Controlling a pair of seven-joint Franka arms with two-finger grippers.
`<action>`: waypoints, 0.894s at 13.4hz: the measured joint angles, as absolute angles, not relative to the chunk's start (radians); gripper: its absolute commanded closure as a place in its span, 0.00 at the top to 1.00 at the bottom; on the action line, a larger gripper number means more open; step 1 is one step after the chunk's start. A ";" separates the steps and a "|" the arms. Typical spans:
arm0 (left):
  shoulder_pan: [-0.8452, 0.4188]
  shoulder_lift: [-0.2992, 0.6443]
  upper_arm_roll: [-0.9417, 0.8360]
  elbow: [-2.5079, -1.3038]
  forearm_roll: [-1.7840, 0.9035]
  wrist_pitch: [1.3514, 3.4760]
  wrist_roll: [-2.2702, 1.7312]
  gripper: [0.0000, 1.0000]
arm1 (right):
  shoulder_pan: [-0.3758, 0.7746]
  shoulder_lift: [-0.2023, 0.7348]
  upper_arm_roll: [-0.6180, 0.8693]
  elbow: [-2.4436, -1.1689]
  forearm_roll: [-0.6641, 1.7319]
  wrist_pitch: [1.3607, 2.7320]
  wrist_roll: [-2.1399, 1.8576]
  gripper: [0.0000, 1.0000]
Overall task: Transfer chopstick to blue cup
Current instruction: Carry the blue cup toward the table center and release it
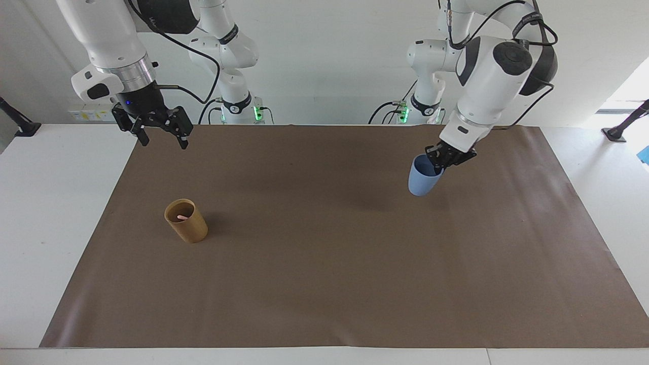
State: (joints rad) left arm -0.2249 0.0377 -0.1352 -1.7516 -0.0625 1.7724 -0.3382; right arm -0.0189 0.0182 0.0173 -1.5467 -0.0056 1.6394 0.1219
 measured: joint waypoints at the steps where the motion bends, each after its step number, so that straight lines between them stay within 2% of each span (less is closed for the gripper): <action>1: -0.278 0.039 -0.138 -1.748 -0.062 1.772 -0.382 0.00 | -0.019 0.018 0.017 -1.547 -0.006 1.640 0.122 1.00; 5: -0.457 0.066 -0.143 -1.736 -0.062 1.773 -0.540 0.00 | -0.019 0.018 0.017 -1.564 -0.006 1.718 0.122 1.00; 8: -0.572 0.186 -0.143 -1.688 -0.059 1.834 -0.696 0.00 | -0.020 0.021 0.017 -1.577 -0.006 1.741 0.108 1.00; 12: -0.649 0.304 -0.144 -1.651 -0.060 1.966 -0.769 0.00 | -0.026 0.068 0.013 -1.561 -0.006 1.772 -0.013 1.00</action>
State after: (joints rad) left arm -0.6489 0.3036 -0.1439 -1.6509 -0.0601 1.9659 -0.7688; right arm -0.0258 0.0681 0.0126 -1.5609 -0.0055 1.7719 -0.0127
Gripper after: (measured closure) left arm 0.956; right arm 0.000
